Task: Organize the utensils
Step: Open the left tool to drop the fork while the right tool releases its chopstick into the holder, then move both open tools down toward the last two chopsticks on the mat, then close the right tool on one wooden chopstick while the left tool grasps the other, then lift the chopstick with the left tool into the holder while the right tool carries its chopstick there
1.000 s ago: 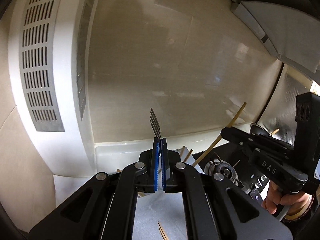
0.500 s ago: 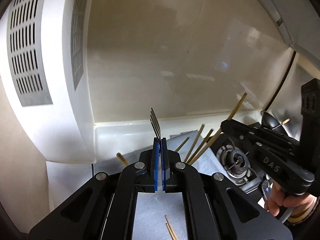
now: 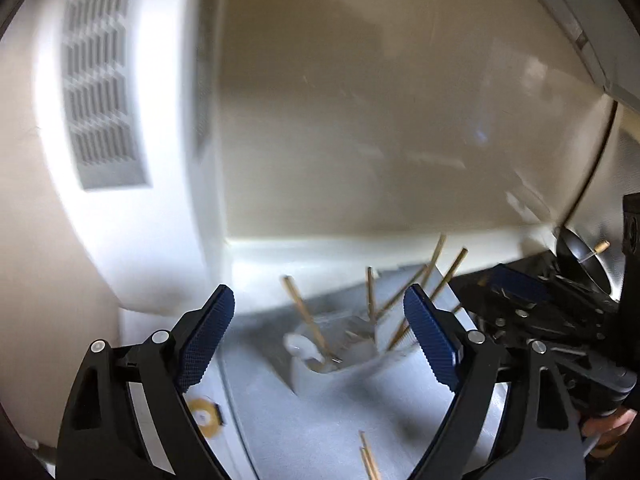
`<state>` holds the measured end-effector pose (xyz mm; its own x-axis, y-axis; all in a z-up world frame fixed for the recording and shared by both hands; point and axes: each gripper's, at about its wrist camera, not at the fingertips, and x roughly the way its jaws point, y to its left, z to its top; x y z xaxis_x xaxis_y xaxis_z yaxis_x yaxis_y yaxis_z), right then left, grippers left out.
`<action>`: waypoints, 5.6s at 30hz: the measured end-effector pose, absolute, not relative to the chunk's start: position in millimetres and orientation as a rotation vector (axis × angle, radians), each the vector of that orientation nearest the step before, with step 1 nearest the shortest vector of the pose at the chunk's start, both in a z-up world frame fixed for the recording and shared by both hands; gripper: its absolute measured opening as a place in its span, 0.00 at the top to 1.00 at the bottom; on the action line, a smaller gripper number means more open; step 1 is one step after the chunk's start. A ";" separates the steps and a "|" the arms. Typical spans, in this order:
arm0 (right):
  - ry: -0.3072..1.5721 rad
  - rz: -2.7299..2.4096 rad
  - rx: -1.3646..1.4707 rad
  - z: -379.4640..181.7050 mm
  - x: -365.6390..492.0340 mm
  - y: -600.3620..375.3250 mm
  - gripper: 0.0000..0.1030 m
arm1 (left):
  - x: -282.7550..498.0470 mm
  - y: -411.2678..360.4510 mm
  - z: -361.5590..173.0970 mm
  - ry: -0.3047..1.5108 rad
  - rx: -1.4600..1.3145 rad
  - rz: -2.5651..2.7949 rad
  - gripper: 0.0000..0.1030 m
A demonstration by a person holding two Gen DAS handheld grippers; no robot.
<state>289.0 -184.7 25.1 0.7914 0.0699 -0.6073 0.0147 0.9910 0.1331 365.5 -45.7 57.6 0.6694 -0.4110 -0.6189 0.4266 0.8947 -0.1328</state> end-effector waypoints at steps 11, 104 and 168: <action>0.805 0.005 0.154 -23.5 225.7 -175.8 0.35 | 306.7 -12.7 20.3 0.795 0.064 -0.366 0.16; 1.264 0.137 0.102 -202.6 214.8 -218.0 0.94 | 309.5 -125.1 -156.4 1.430 0.116 -0.382 0.58; 0.469 0.213 0.078 101.1 257.5 -211.0 0.94 | 318.2 -66.3 175.0 0.583 -0.050 -0.383 0.95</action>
